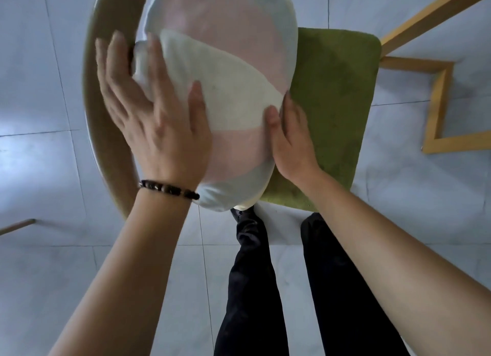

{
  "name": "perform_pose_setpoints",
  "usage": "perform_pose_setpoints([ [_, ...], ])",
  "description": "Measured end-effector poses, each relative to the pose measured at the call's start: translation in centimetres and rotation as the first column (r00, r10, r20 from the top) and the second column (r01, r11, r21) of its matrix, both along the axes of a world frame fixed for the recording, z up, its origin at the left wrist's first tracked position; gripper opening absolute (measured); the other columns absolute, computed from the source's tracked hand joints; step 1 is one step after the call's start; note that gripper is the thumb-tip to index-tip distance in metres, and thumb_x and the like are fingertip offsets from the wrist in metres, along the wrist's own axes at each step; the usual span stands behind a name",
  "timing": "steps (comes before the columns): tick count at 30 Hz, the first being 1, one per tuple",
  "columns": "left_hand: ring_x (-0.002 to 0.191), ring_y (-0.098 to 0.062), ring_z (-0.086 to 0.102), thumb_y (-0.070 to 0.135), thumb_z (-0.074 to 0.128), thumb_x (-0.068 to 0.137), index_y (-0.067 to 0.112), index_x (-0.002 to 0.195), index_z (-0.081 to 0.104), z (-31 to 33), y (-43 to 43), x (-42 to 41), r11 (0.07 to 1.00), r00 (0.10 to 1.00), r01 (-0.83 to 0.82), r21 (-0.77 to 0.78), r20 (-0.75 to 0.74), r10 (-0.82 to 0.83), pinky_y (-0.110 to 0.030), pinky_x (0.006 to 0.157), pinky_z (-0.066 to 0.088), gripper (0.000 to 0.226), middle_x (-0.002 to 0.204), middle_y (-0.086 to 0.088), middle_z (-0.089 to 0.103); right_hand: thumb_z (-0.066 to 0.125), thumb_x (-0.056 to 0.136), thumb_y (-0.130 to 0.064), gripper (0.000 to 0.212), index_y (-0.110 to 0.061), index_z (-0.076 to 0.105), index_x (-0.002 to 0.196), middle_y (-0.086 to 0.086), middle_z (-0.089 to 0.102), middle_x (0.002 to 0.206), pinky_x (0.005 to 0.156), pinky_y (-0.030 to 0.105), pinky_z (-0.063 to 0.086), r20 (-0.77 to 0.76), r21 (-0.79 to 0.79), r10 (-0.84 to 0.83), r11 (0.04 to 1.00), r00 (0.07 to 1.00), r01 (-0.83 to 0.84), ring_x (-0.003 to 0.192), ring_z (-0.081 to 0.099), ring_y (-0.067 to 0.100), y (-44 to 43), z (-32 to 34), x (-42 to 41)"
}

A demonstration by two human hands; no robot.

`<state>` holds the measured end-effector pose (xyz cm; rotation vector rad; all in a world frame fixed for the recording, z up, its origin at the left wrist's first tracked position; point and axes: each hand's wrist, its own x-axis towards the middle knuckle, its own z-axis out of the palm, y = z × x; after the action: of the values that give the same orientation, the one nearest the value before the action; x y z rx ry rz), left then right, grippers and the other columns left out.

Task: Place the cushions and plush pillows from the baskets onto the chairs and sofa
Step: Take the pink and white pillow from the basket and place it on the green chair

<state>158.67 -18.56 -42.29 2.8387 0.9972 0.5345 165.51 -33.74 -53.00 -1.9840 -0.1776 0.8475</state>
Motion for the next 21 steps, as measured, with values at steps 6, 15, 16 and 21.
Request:
perform_pose_setpoints([
  [6,0.149,-0.050,0.026,0.041,0.053,0.102,0.004,0.154,0.040,-2.8,-3.4,-1.9,0.955,0.926,0.296,0.006,-0.246,-0.285,-0.068,0.120,0.012,0.065,0.158,-0.034,0.029,0.020,0.102,-0.064,0.080,-0.013,0.013,0.163,0.020,0.002,0.170,0.126,0.037,0.011,0.350,0.062,-0.130,0.991,0.928,0.116,0.158,0.005,0.031,3.8,2.6,5.3],
  [15,0.156,-0.043,0.008,0.058,0.030,0.105,0.018,0.163,0.019,-4.7,-2.2,-2.5,0.993,0.864,0.107,-0.050,-0.489,-0.118,-0.070,0.120,0.003,0.072,0.167,-0.027,0.010,0.012,0.090,-0.080,0.092,-0.019,0.045,0.151,0.004,0.048,0.153,0.119,0.046,0.028,0.395,-0.068,0.084,0.996,0.915,-0.062,0.145,0.040,0.023,8.5,-4.0,13.2],
  [16,0.156,-0.045,0.009,0.057,0.031,0.105,0.017,0.163,0.020,-4.4,-2.2,-2.1,0.993,0.867,0.103,-0.059,-0.484,-0.119,-0.071,0.120,0.003,0.071,0.167,-0.028,0.012,0.009,0.091,-0.082,0.096,-0.017,0.042,0.153,0.008,0.045,0.156,0.121,0.045,0.027,0.372,-0.054,0.046,0.998,0.927,-0.028,0.146,0.037,0.025,7.9,-4.1,13.3],
  [21,0.155,-0.043,0.017,0.043,0.025,0.109,0.019,0.159,0.034,-1.1,-1.1,3.1,0.950,0.874,0.311,0.037,-0.403,-0.271,-0.068,0.122,0.007,0.056,0.166,-0.024,0.022,0.023,0.107,-0.049,0.068,-0.016,0.005,0.164,0.012,0.007,0.172,0.128,0.043,0.005,0.182,-0.033,-0.185,0.980,0.966,0.194,0.159,0.006,0.027,3.4,-3.5,9.6],
])
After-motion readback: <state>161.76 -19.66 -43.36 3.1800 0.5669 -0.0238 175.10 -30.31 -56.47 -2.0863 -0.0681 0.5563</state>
